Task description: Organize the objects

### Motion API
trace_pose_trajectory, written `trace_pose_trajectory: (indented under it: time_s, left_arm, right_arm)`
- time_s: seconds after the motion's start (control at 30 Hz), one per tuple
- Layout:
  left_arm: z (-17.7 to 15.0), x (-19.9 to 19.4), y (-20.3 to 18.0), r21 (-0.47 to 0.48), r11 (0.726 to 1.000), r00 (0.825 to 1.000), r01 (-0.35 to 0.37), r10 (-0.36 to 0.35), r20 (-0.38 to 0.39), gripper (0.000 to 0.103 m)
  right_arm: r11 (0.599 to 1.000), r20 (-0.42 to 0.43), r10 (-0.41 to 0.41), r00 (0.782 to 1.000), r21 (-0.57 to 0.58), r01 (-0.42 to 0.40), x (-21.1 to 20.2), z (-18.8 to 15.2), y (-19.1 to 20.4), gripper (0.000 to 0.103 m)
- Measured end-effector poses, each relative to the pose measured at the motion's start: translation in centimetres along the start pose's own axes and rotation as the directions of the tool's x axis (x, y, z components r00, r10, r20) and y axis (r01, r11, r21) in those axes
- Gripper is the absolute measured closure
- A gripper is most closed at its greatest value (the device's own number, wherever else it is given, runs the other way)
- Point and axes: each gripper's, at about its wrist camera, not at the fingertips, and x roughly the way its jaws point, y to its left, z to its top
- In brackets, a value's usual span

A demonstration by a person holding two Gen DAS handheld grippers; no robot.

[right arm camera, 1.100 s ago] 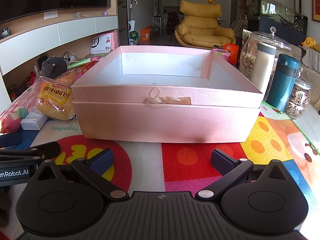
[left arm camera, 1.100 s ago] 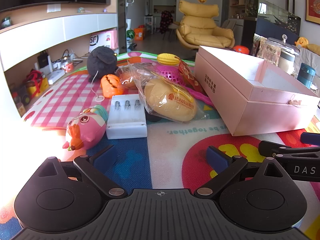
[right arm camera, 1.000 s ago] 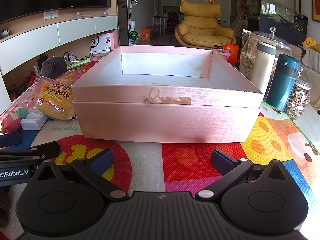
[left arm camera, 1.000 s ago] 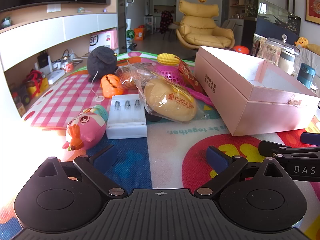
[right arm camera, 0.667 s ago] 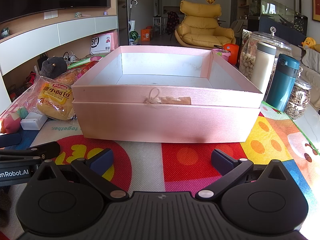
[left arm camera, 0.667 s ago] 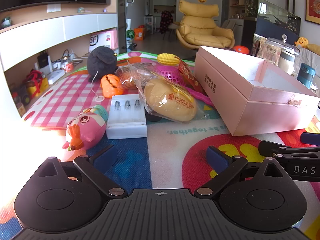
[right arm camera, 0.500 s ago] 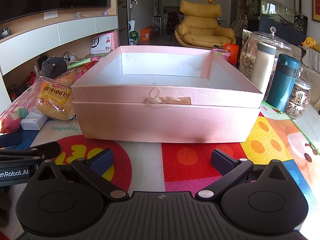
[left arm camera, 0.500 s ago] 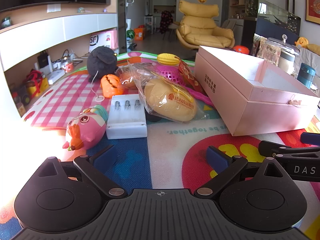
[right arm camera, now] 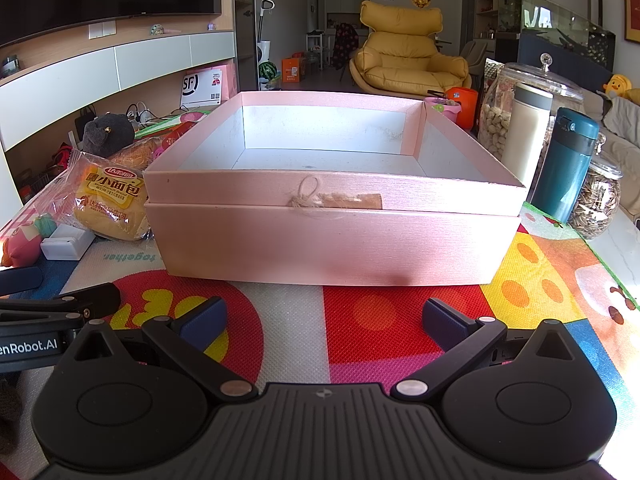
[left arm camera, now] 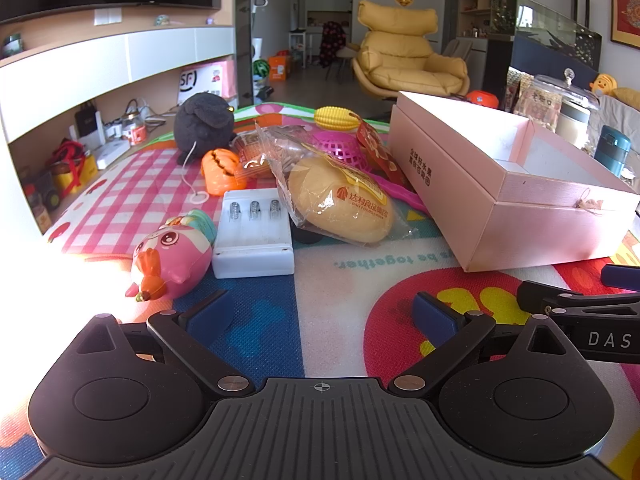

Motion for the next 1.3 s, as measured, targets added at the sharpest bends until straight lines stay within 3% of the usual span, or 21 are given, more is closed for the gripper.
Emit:
trace_pose_trajectory:
  time_s: [1.1,1.3]
  left_arm:
    - [-0.2,-0.4,-0.1,0.023,1.000,1.000,-0.002,0.002,-0.006,0.004]
    - [-1.0,-3.3,0.5,0.130,0.990,0.998,0.058,-0.060,0.010,0.005]
  right_arm:
    - [0.999,-0.020,0.034,0.999,-0.030,-0.034,0.2,0.6,-0.4,0.000]
    - [0.997,-0.060,0.057,0.997,-0.052,-0.060,0.4,1.3,-0.5,0.000]
